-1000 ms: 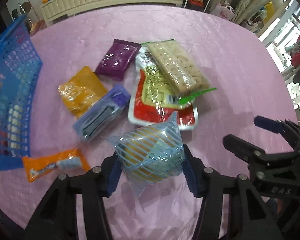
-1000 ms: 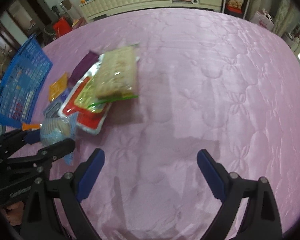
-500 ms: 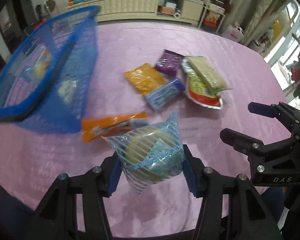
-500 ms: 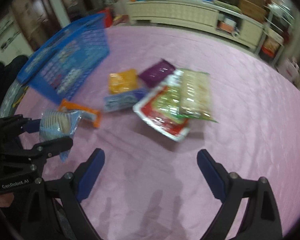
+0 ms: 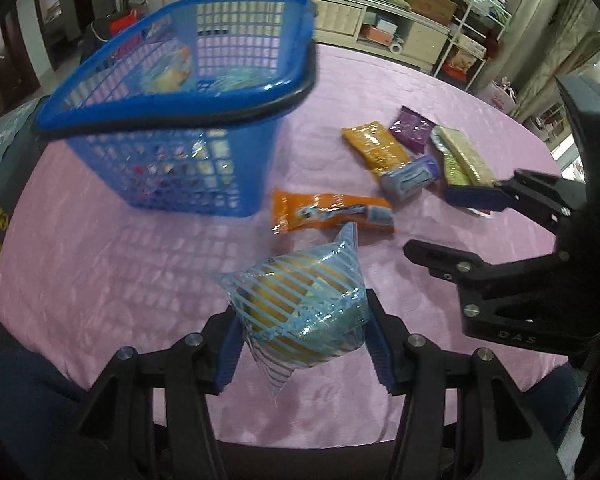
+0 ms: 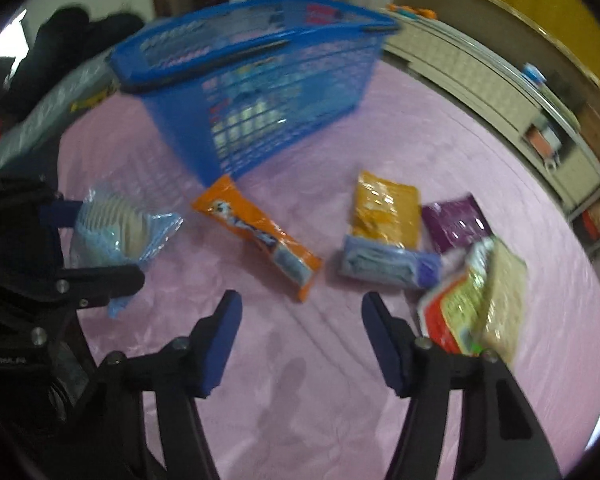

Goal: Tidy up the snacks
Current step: 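Lift the pastry bag with the left tool while the right tool grasps the orange candy bar, then carry the pastry bag and orange candy bar over the basket with both tools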

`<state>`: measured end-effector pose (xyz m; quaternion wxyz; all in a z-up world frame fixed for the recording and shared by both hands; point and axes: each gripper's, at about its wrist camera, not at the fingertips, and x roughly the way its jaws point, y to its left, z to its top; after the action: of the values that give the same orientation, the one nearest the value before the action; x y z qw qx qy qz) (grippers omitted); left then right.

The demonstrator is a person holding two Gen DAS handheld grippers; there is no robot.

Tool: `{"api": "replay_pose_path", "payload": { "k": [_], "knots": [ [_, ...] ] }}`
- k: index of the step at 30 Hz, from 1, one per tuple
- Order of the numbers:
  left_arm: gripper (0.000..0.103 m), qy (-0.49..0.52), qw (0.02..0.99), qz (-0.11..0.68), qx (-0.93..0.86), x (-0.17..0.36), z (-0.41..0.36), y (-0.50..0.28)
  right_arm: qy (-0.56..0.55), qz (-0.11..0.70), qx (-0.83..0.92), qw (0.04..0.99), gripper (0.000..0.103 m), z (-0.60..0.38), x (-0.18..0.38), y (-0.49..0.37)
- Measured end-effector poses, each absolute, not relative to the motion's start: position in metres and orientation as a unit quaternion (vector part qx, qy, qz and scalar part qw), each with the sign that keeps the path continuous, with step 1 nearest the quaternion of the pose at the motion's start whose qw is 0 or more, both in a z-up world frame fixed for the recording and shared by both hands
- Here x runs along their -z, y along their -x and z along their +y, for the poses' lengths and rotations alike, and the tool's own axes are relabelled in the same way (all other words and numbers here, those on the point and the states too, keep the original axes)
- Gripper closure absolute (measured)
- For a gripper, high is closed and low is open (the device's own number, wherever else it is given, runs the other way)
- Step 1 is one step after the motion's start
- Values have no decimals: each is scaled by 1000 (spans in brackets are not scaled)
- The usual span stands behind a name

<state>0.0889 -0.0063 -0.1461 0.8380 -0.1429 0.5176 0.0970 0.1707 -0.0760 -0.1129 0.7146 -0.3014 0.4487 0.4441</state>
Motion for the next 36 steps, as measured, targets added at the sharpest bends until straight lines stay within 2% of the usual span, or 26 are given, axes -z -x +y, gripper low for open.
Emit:
{"api": "replay_pose_path", "payload": {
  "k": [12,14,19,23,36],
  "knots": [
    [51,161,839,508,-106,158,17,-84,357,442,-487,663,56,-17,143,-178],
    [51,158,838,511,-105,161,17,-86,362,441,-487,661,65,-13,148,-179],
    [51,160,836,515,-100,166,19,-82,389,426,-487,656,67,-10,154,-175],
    [51,161,836,515,-97,166,18,-77,390,424,-479,662,84,-18,154,-165],
    [51,125,862,488,-60,136,1,-57,303,434,-419,737,86,-73,117,-121]
  ]
}}
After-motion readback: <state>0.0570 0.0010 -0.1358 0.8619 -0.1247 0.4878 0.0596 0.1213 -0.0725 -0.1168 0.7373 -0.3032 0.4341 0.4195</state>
